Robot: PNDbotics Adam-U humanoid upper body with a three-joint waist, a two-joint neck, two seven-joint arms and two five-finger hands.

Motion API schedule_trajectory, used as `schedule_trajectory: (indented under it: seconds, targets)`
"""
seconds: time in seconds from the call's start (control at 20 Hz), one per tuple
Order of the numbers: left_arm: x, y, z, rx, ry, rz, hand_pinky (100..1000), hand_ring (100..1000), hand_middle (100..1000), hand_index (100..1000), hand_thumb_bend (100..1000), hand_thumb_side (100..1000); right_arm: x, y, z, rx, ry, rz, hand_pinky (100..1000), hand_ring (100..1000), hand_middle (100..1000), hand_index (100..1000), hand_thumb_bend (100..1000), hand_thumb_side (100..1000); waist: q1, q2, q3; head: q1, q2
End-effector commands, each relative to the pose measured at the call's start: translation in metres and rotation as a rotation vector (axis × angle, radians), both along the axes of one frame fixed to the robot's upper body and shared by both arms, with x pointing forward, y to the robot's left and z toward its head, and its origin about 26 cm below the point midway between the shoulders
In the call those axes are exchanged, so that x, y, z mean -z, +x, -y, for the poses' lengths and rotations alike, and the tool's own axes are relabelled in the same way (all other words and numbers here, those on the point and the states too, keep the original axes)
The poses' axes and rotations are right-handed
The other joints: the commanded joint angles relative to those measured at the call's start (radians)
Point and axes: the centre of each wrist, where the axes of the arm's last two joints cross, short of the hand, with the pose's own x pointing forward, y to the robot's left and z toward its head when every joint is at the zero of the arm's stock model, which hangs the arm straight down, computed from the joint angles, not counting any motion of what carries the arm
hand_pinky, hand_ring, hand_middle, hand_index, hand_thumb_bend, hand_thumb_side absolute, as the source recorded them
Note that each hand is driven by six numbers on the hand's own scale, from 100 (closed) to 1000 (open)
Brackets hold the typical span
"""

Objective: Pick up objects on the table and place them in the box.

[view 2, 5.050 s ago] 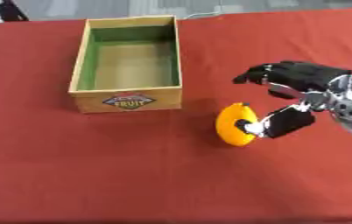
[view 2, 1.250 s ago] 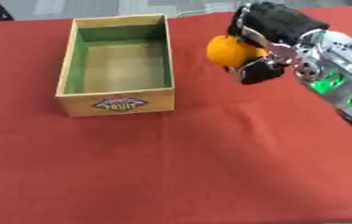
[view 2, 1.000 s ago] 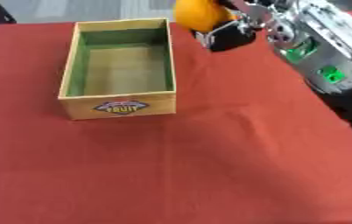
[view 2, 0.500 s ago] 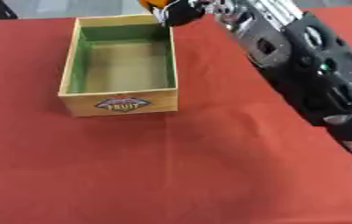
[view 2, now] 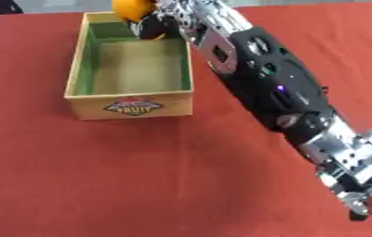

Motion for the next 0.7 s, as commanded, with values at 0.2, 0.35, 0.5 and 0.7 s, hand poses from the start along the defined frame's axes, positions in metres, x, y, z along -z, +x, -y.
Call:
schedule_trajectory:
  seconds: [0.2,0.35,0.5,0.7]
  targets:
    - [-0.01,-0.004,0.001,0.011,0.012,0.038,613,684,735,913,166,1000,0.006,0.018,0.0,0.017,-0.057,-0.049,630,671,468,484,100,161,-0.003,-0.017,0.008,-0.013,-0.01]
    - [-0.012,-0.004,0.003,0.017,0.011,0.043,613,685,735,913,166,1000,0.017,0.025,0.002,0.027,-0.112,-0.104,656,716,520,560,100,140,-0.005,-0.017,0.012,-0.018,-0.008]
    - [-0.013,-0.003,0.004,0.021,0.013,0.048,613,685,735,913,163,1000,0.027,0.034,0.008,0.052,-0.165,-0.155,701,778,618,682,100,166,-0.007,-0.017,0.016,-0.025,-0.007]
    - [-0.014,-0.003,0.004,0.021,0.014,0.051,612,685,735,913,161,999,0.031,0.041,0.013,0.058,-0.223,-0.177,732,820,707,800,100,227,-0.009,-0.018,0.021,-0.028,-0.008]
